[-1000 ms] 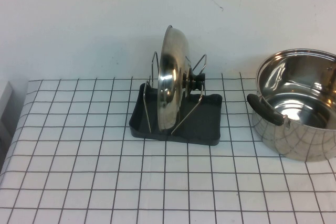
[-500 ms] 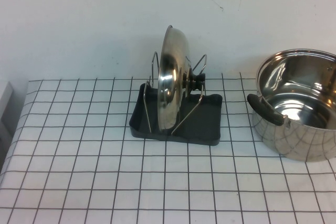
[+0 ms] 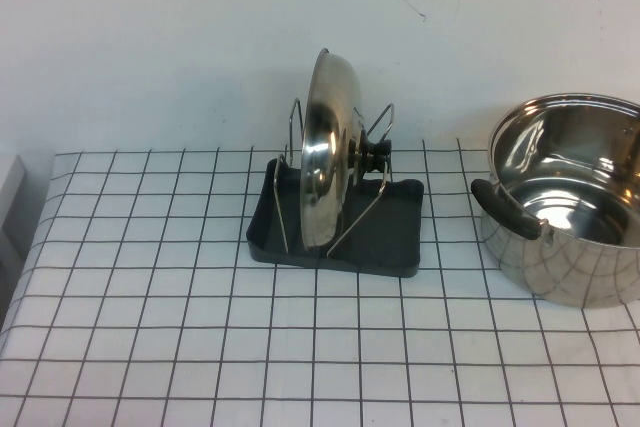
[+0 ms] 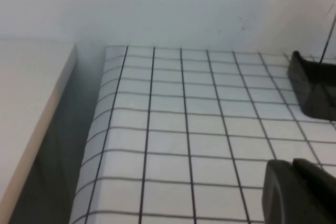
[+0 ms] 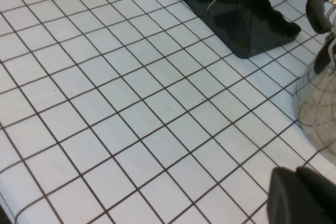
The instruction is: Put pot lid on rack
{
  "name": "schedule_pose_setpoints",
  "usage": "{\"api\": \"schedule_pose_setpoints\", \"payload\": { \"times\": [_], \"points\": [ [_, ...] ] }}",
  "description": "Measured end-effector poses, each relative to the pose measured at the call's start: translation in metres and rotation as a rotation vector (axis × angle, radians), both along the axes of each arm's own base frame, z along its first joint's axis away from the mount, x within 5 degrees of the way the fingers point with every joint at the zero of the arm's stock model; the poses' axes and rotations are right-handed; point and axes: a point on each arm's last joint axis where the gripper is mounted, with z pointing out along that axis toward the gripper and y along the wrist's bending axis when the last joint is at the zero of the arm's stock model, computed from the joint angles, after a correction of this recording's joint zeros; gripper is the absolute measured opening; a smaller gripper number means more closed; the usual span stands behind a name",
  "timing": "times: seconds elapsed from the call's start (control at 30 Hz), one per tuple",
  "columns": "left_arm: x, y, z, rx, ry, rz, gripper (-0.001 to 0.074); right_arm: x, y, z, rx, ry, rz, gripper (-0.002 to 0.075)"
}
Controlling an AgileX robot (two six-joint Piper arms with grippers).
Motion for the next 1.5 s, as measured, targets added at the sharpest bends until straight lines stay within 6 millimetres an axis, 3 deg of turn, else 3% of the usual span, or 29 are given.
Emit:
{"api": "schedule_pose_setpoints", "payload": {
  "times": [0.23,0.83,1.5],
  "points": [
    [-0.0014,0.0016,-0.007,-0.009,0.079,0.034,-0.0002,0.0,0.0,0.0,0.0,0.0,0.0,0.0001],
    [-0.0028,-0.0035,-0.0073,0.023,0.088,-0.069,-0.0002,0.0,0.0,0.0,0.0,0.0,0.0,0.0001],
    [-0.0025,-0.0014,-0.0076,0.006,0.095,-0.023,-0.0001,-0.0001,0.0001,0.0,0.001,0.001,0.001,0.0001]
  ]
}}
